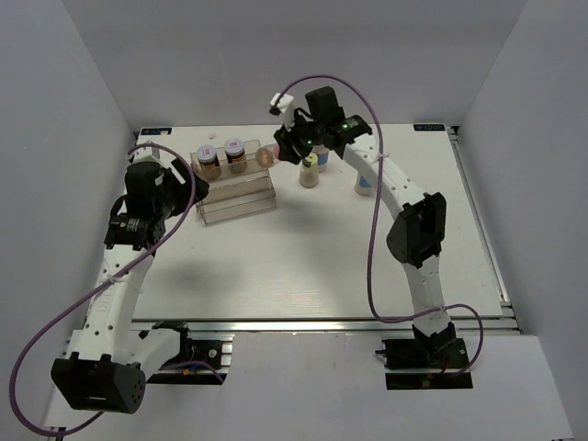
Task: Organize the condiment bottles
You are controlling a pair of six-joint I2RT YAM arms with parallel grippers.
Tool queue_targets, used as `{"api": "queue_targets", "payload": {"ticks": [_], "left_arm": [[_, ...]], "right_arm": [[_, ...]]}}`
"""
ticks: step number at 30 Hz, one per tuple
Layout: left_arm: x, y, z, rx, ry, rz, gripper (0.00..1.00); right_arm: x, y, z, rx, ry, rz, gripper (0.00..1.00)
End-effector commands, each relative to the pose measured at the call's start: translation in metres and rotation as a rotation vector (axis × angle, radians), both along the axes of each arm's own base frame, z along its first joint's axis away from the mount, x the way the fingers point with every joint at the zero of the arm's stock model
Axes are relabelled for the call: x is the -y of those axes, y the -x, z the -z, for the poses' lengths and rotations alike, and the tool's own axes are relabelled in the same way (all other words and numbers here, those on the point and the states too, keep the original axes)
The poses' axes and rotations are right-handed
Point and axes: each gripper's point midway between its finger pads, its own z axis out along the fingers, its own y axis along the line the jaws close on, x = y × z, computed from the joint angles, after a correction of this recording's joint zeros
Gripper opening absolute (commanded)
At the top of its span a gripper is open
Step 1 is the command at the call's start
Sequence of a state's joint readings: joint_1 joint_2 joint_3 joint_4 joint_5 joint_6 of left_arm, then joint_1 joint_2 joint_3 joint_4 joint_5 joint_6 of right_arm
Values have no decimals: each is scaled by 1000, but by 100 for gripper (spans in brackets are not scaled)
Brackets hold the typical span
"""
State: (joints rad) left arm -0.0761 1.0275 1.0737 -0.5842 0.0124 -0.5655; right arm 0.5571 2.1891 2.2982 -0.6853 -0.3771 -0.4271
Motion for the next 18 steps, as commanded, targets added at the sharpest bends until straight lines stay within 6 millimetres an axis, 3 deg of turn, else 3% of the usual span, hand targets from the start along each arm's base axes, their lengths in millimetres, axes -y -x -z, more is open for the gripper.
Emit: {"api": "queue_targets", "payload": {"ticks": [1,7,14,18], "left_arm": [[-7,11,-14,23,5,-46,83],[-6,18,-9,15,22,-57,83],[0,8,-2,4,36,-31,83],[1,-1,-3,27,41,-32,83]], "right_arm": [[-36,-13,-28,150,-113,25,0],[-60,-32,-29,163,-191,58,0],[-85,-29,-4,225,-150,7,0],[-87,-34,7,234,-132,9,0]]}}
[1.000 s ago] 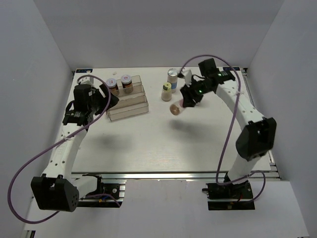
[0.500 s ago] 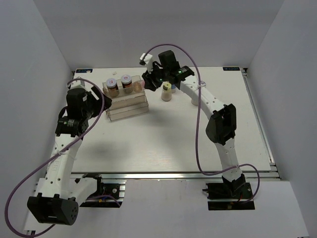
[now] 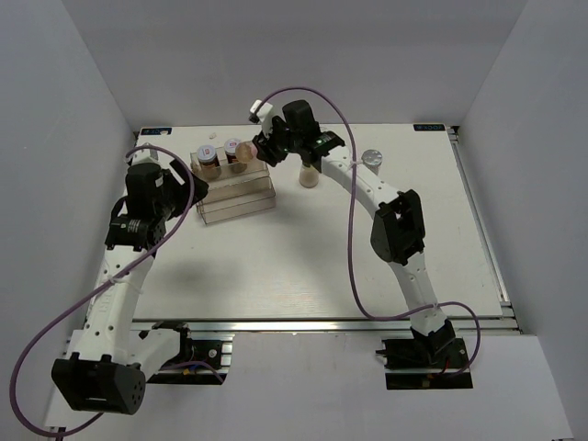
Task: Organize the condiment bottles
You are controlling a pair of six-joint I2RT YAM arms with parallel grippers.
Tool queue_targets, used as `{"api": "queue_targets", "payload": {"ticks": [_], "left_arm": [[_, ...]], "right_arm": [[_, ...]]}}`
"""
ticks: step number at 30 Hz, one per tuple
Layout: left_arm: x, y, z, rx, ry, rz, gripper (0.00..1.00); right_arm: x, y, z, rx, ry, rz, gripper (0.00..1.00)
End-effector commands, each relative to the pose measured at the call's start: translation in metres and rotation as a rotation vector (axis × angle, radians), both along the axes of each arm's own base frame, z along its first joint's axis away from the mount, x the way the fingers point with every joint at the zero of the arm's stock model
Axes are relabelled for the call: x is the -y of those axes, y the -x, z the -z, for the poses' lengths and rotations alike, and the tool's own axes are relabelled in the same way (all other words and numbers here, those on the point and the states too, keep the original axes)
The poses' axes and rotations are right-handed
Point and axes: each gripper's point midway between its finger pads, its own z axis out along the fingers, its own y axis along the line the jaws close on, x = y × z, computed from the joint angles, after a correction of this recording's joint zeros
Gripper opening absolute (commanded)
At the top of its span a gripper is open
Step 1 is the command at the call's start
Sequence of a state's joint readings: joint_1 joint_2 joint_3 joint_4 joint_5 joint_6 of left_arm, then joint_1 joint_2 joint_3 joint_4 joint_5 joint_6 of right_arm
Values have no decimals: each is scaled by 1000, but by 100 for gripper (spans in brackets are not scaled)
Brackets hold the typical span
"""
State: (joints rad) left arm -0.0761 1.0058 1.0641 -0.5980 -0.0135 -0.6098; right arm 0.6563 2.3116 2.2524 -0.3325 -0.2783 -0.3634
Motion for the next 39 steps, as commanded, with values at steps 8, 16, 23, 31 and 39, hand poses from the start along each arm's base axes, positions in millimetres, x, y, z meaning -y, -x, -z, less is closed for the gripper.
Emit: {"api": "queue_targets", "payload": {"ticks": [8,16,23,31,39], "left_arm": [[22,-36,1,52,53,95,84],[25,-39,8,44,70,104,84],[25,-37,12,36,71,101,84],[26,-37,14,33,72,104,84],[26,-36,14,31,74,104,84]], "right_arm": [[-8,-7,6,74,16,-7,0],[-6,-15,27,82,60,13,0],[-2,-17,53,63,108,23,0],[3,-22,65,70,140,43,0],[4,-22,72,67,155,46,34]]}}
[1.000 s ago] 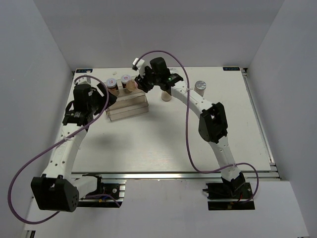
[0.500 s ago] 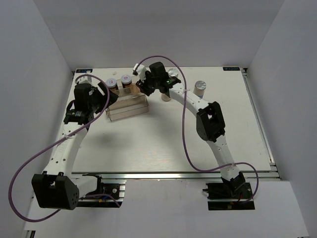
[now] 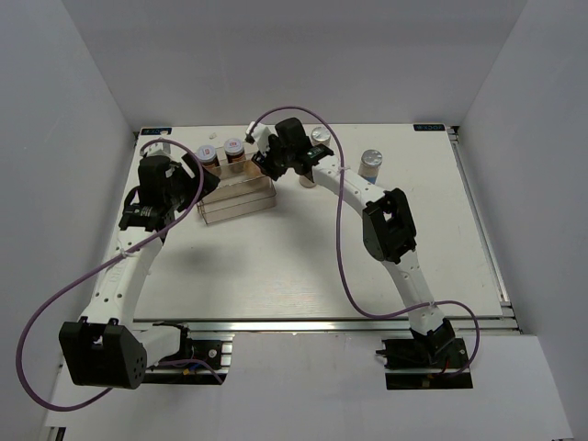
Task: Organize the condiment bottles
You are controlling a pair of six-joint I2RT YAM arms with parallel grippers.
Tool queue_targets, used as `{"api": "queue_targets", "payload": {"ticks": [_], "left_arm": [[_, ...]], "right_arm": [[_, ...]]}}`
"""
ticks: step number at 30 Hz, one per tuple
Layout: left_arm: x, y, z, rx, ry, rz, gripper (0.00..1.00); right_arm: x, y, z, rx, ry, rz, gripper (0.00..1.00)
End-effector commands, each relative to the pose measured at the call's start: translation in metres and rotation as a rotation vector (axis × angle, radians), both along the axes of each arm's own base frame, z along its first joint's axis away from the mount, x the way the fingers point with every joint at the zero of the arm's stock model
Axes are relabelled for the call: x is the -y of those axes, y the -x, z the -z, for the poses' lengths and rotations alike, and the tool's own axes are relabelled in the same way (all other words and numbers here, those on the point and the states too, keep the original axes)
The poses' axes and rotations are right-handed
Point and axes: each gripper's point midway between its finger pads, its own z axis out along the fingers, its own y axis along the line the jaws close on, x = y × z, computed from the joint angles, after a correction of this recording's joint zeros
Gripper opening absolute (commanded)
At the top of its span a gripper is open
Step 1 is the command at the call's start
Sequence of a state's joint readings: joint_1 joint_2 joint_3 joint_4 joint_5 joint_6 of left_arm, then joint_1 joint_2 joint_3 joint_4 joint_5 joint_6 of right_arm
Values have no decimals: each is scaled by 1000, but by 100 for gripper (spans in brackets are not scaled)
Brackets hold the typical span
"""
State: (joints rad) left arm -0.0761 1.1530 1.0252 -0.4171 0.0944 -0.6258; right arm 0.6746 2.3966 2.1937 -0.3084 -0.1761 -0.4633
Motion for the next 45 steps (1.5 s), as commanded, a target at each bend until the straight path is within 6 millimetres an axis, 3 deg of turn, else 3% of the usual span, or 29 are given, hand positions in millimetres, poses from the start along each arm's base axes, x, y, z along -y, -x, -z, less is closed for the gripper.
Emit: {"api": "queue_targets", "payload": {"ticks": [1,2,5,12,20,21,23,24,26,27,28,29,30,31,32,33,34,35,36,37,38,39,42,43,44,45], "left_arm": [[3,3,-12,42,13,14,84],[4,4,-11,41,13,15,84],[3,6,-13,45,12,14,84],[3,9,-12,46,14,10,84],[3,10,-15,51,15,12,84],[3,10,-16,57,17,14,84],[5,9,-20,66,20,28,84],[8,7,-22,76,23,41,81],[15,6,-27,91,29,87,72],[19,4,-30,103,32,110,64],[25,2,-34,117,30,141,47],[31,-3,-36,120,30,166,40],[39,-5,-39,127,29,201,35],[53,-5,-40,134,14,250,32],[64,-14,-43,132,5,278,33],[74,-17,-43,128,-8,304,36],[99,-15,-41,127,-38,373,41],[114,-27,-42,121,-58,399,64],[123,-31,-37,105,-99,413,73],[143,-30,-35,99,-113,457,78],[153,-39,-20,66,-124,471,83],[164,-45,-26,94,-126,491,83],[181,-70,-3,99,-144,521,86],[187,-76,3,102,-149,535,87],[192,-83,8,100,-157,543,87],[197,-90,14,102,-175,559,88]], "right_arm": [[0,-12,-4,59,-5,16,40],[0,-12,-3,57,-3,16,49],[-1,-10,-1,57,-1,16,62],[-3,-10,-5,68,-4,21,75],[-3,-7,-20,71,-30,31,76],[-2,-5,-33,80,-46,29,76],[-2,5,-40,62,-66,6,76],[-3,15,-61,65,-101,-28,75],[3,34,-61,1,-121,-73,68],[8,47,-87,1,-162,-103,60],[7,63,-97,-34,-200,-163,50],[17,74,-88,-102,-212,-159,26],[22,91,-117,-107,-264,-201,14],[29,100,-124,-131,-284,-206,2],[42,104,-118,-180,-290,-184,0],[51,117,-140,-210,-337,-189,0],[67,118,-143,-247,-349,-163,0],[79,126,-151,-270,-369,-151,14],[88,134,-152,-349,-389,-128,24],[109,126,-154,-381,-410,-76,42],[122,130,-155,-422,-426,-44,51],[148,124,-151,-512,-459,36,67],[187,136,-143,-647,-522,86,83],[209,131,-142,-642,-538,128,85],[219,136,-147,-617,-539,132,86],[229,141,-137,-637,-525,161,86]]}}
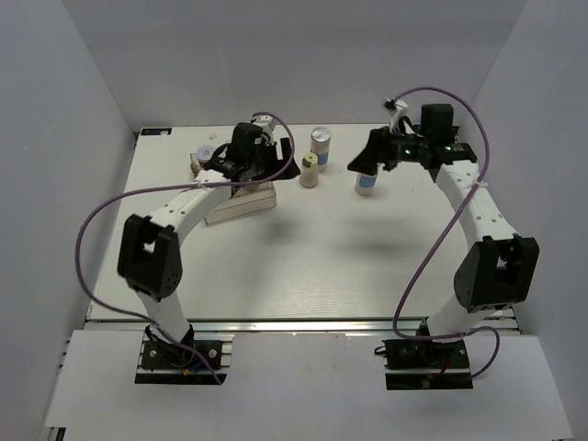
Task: Organize the condiment bottles
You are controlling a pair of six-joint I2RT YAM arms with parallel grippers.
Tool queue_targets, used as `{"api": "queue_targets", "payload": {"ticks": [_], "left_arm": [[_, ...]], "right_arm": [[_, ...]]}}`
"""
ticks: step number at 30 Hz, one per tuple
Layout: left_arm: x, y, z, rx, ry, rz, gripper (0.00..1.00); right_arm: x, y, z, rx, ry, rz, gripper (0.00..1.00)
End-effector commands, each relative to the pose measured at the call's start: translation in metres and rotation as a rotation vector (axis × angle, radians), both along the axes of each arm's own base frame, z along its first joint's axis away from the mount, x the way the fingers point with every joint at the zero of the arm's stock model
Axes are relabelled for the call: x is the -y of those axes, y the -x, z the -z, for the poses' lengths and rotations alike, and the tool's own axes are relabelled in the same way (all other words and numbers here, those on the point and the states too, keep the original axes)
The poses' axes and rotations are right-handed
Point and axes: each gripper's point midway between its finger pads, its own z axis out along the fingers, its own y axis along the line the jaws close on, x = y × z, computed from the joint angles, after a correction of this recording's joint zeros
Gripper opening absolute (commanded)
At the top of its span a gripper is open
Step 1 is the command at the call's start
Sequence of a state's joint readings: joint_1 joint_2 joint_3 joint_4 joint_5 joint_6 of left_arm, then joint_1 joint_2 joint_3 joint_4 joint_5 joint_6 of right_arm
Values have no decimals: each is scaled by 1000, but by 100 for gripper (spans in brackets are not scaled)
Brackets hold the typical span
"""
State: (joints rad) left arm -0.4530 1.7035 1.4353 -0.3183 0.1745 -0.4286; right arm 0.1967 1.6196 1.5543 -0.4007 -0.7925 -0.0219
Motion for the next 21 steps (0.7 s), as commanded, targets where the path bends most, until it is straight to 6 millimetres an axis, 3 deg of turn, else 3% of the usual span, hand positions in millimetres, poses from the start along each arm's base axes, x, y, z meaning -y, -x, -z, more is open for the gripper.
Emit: {"api": "queue_targets", "payload": {"ticks": [1,2,4,11,13,16,21], "left_arm": [[18,-39,-3,87,-33,35,88],[24,-45,2,88,-48,43,89],[43,-62,13,100,-95,73,89],[58,-102,50,88,-210,50,91],[63,-105,51,101,-219,69,93],[65,-113,52,124,-246,61,98],[63,-125,61,148,-310,23,98]], "right_arm": [[28,32,16,-167,-34,3,86],[34,38,10,-138,-35,8,85],[47,43,17,-153,-44,33,84],[60,57,17,-147,-78,58,81],[71,50,16,-133,-80,93,81],[72,47,14,-130,-90,99,81],[70,42,12,-141,-106,97,81]]}}
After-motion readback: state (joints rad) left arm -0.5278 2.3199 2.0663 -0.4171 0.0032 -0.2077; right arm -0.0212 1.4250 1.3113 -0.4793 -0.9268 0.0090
